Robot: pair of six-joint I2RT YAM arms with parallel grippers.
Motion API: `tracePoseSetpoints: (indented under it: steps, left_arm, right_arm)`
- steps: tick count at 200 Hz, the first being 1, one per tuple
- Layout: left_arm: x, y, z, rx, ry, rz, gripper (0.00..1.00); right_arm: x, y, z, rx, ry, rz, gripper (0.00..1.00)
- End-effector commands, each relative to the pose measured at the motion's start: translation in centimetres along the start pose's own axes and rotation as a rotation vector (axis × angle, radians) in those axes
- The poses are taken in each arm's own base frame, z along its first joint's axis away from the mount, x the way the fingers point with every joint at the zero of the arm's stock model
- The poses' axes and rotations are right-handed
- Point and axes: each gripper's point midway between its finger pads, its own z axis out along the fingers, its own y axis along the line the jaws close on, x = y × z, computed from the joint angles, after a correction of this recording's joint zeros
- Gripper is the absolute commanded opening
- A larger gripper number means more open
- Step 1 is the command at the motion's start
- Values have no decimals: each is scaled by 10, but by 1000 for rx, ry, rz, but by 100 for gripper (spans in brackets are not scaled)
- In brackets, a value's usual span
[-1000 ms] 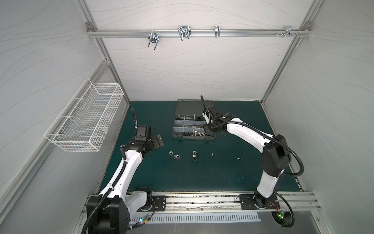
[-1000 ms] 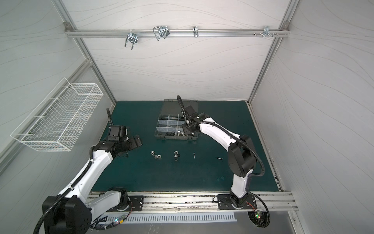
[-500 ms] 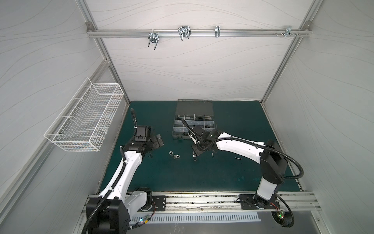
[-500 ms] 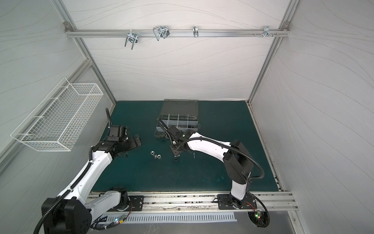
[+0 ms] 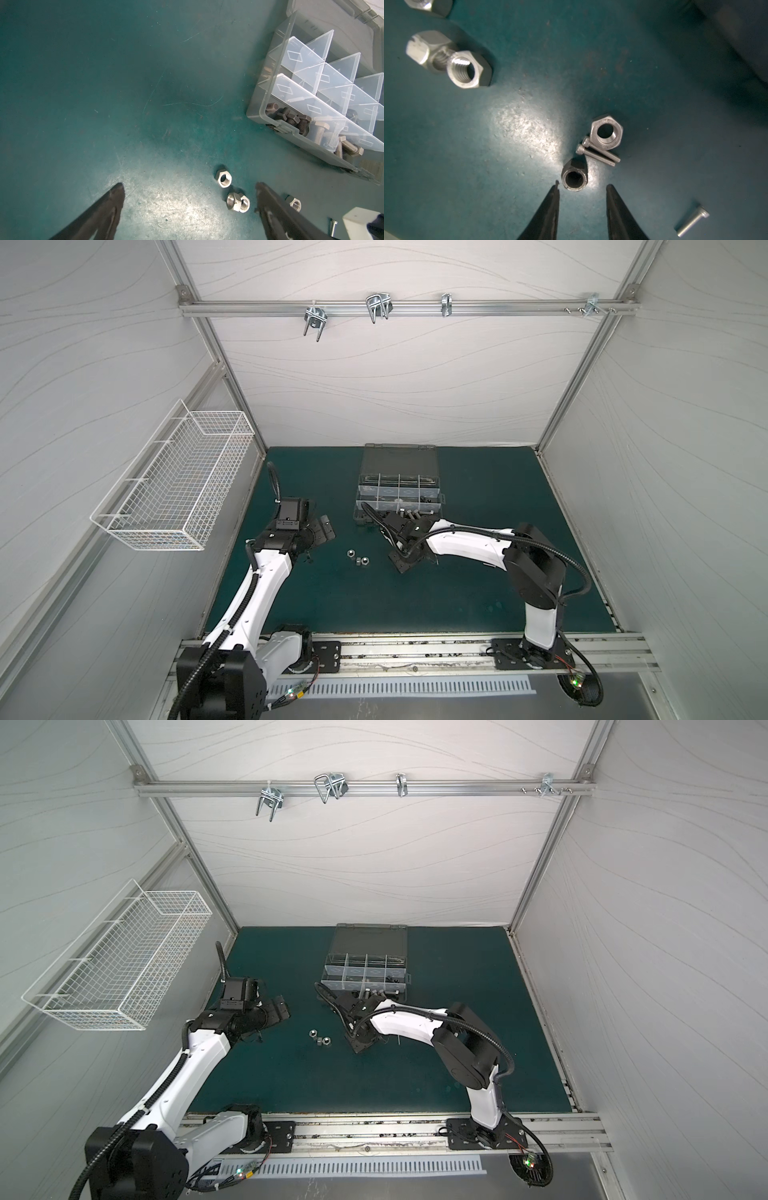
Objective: Sort the screws and nuts into containers
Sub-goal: 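Move the right gripper back down onto the last black hex nut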
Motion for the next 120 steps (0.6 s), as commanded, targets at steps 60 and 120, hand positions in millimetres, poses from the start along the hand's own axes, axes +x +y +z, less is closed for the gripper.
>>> tracePoseSetpoints:
  steps: [60,120]
  left_arm:
    - [-15,-5,-8,10,-36,-13,99]
    - [-14,-5,-8,10,-33,-13,99]
  right_arm:
    - [22,11,28,-56,97,11,38]
    - [30,7,46,-25,142,0,33]
